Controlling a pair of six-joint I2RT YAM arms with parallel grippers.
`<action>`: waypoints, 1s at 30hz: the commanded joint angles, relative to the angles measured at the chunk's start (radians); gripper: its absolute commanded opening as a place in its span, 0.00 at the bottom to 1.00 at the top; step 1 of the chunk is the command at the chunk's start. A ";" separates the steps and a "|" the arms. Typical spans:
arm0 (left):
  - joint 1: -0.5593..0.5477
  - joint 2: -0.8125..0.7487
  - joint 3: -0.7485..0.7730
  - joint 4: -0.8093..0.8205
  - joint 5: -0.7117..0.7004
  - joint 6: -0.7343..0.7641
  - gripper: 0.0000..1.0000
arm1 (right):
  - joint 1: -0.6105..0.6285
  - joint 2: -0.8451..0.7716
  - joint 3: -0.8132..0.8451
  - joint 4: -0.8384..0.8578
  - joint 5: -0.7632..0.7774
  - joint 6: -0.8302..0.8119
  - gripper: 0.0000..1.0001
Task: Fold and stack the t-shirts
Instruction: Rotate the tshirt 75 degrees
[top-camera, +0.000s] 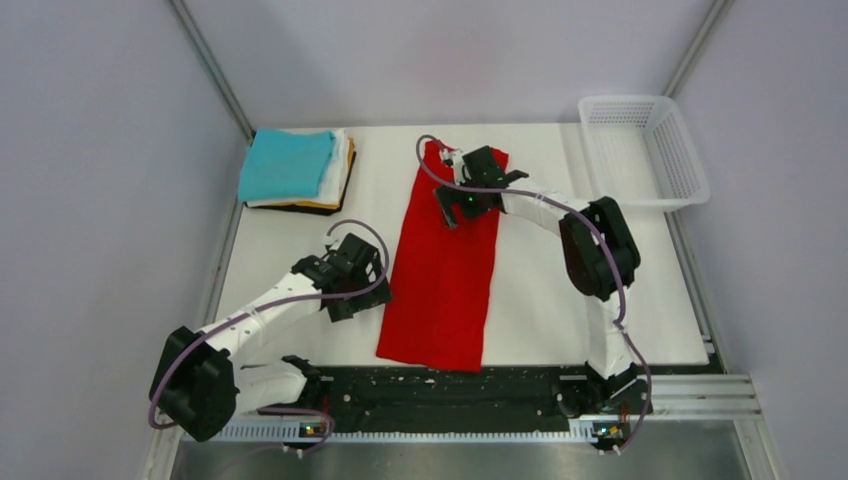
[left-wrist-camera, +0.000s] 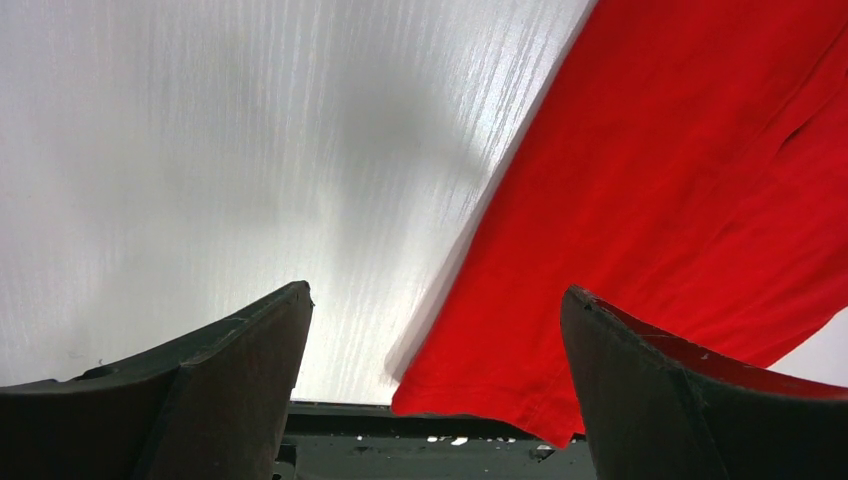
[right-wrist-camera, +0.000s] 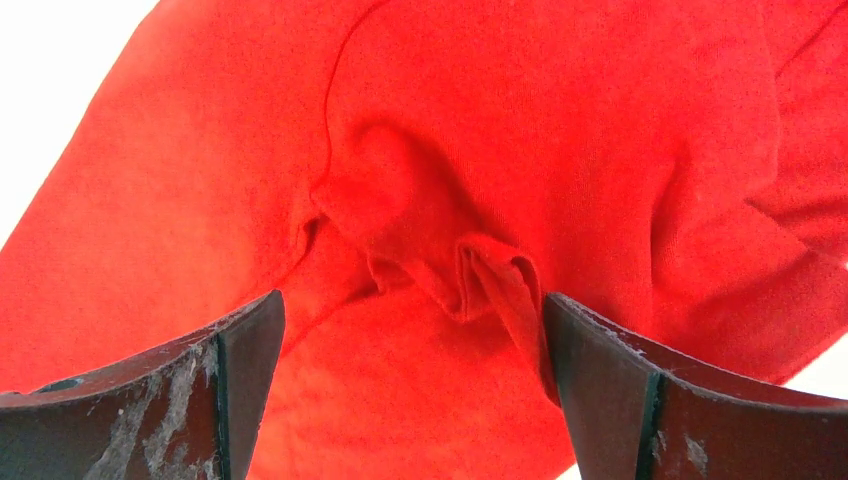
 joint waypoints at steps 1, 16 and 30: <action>0.007 0.006 0.015 0.021 -0.006 0.015 0.99 | 0.014 -0.114 -0.071 0.062 0.016 0.007 0.99; 0.012 0.053 0.051 0.013 -0.002 0.041 0.99 | 0.013 -0.278 -0.282 0.036 -0.025 -0.093 0.99; 0.013 0.069 0.047 0.016 0.032 0.045 0.99 | 0.013 -0.505 -0.425 0.243 -0.111 0.069 0.99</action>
